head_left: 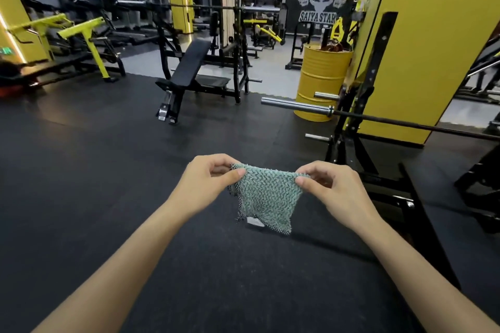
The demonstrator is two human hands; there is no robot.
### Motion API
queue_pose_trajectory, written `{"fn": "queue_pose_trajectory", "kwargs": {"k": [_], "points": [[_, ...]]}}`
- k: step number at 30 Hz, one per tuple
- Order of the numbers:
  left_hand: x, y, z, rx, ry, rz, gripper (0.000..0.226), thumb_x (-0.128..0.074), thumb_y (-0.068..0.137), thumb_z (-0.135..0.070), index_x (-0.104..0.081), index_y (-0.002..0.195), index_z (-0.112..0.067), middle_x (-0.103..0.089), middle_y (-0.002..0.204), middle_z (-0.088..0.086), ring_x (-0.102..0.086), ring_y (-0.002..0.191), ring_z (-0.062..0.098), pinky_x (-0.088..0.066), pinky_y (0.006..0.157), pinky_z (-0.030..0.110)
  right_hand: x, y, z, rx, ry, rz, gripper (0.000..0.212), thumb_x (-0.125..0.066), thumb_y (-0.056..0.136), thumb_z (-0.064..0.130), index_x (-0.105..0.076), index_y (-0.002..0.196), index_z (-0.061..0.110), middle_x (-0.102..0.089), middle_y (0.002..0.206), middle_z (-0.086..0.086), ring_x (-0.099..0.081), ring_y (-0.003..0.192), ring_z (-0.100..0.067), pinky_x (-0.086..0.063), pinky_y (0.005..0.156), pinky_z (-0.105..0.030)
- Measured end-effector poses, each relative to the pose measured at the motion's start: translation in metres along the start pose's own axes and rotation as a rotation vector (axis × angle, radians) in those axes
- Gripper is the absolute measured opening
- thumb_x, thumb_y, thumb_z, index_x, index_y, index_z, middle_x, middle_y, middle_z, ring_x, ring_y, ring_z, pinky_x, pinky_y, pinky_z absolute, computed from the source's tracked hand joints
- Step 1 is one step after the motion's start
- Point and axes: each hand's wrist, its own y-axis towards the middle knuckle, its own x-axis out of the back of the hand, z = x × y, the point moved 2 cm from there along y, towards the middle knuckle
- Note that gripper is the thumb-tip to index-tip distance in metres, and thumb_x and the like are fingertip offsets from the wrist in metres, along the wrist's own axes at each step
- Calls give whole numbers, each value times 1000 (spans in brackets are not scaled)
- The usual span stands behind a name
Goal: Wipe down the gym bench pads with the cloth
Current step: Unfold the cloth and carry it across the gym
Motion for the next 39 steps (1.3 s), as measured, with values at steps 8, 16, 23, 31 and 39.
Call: {"fn": "queue_pose_trajectory", "kwargs": {"k": [8,16,23,31,39], "points": [[33,181,63,31,-7,22,7,-73,89,-17,-75,85,-23,-77,84,1,-72,83,13,-53,86,30,-40,179,-55,-47,-3,-16,17,-74,86,16,-70,80,32,-71,77,8,-66,78,-15,-50,75,-23],[37,361,173,36,-71,149,1,-74,87,-22,-75,87,-22,-77,87,-1,-70,85,12,-52,86,27,-102,317,-144,-205,0,-95,12,-74,86,12,-71,83,23,-71,80,11,-67,78,-6,-51,76,-16],[25,494,272,135,-111,354,11,-67,92,-13,-73,88,-21,-76,87,-4,-70,84,9,-53,83,25,-157,410,-232,-443,37,-188,17,-72,87,10,-71,81,27,-72,80,8,-68,81,-12,-52,79,-26],[-23,564,394,250,-148,413,15,-65,92,-8,-72,88,-21,-75,82,-12,-67,78,-3,-47,72,10,-226,450,-352,-593,57,-215,12,-68,90,8,-70,88,19,-69,82,15,-61,75,8,-41,68,-6],[-97,561,526,417,-203,368,16,-63,93,-4,-70,89,-18,-73,77,-19,-65,75,-7,-47,71,8,-292,436,-487,-719,154,-187,16,-64,94,9,-65,91,24,-68,90,13,-64,85,-1,-51,77,-19]]}}
